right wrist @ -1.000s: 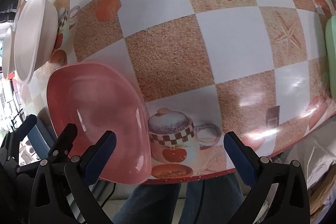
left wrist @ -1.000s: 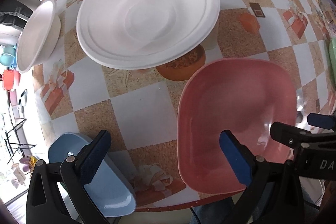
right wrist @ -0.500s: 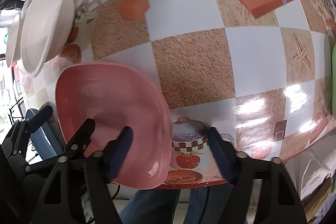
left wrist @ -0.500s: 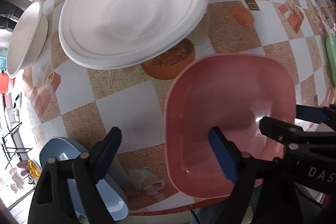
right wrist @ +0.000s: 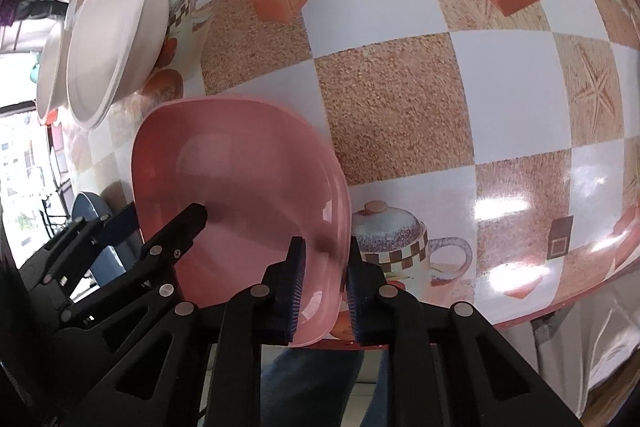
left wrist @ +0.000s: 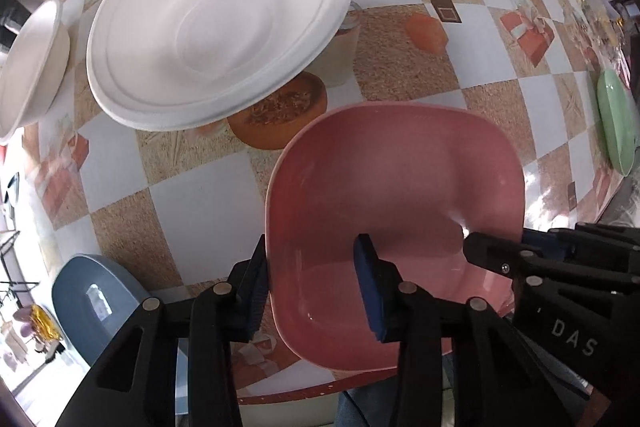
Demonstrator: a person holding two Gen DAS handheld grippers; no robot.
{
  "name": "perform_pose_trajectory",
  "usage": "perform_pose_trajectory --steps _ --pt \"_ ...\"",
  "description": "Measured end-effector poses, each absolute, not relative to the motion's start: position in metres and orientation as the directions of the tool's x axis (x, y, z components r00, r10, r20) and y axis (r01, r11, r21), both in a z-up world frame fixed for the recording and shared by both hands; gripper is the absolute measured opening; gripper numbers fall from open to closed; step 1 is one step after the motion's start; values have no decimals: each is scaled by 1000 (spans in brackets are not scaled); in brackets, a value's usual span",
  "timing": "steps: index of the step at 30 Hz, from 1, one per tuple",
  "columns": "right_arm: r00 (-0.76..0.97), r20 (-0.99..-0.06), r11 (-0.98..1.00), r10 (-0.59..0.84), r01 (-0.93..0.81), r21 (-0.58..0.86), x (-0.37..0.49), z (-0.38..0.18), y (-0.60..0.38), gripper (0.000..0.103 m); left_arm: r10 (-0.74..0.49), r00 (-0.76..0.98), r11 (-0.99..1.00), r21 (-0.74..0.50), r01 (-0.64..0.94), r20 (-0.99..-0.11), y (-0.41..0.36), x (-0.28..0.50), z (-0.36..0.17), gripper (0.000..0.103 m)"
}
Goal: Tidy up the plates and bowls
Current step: 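Close the left gripper on the pink plate rim while the right gripper also grips it, then lift the pink plate with both grippers and carry it onto the blue plate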
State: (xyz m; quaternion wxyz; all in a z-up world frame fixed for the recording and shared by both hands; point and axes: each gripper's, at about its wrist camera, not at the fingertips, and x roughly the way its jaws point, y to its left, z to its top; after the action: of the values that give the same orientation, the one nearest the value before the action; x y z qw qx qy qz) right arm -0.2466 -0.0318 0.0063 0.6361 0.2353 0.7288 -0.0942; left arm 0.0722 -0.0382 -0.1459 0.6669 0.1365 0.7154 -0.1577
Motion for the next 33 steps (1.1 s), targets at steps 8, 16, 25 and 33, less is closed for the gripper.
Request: perform_pose_trajectory --steps 8,16,25,33 --pt "-105 -971 883 213 447 145 -250 0 -28 22 1 -76 910 -30 413 -997 -36 61 -144 43" --pt "-126 -974 902 190 414 122 -232 -1 -12 22 -5 -85 923 -37 383 -996 -35 38 -150 43" --pt "-120 -978 933 169 340 119 -218 4 29 22 -15 -63 948 -34 317 -998 1 28 -125 43" --pt "-113 -981 949 158 292 119 -204 10 61 22 -12 -26 962 -19 274 -1000 20 0 -90 43"
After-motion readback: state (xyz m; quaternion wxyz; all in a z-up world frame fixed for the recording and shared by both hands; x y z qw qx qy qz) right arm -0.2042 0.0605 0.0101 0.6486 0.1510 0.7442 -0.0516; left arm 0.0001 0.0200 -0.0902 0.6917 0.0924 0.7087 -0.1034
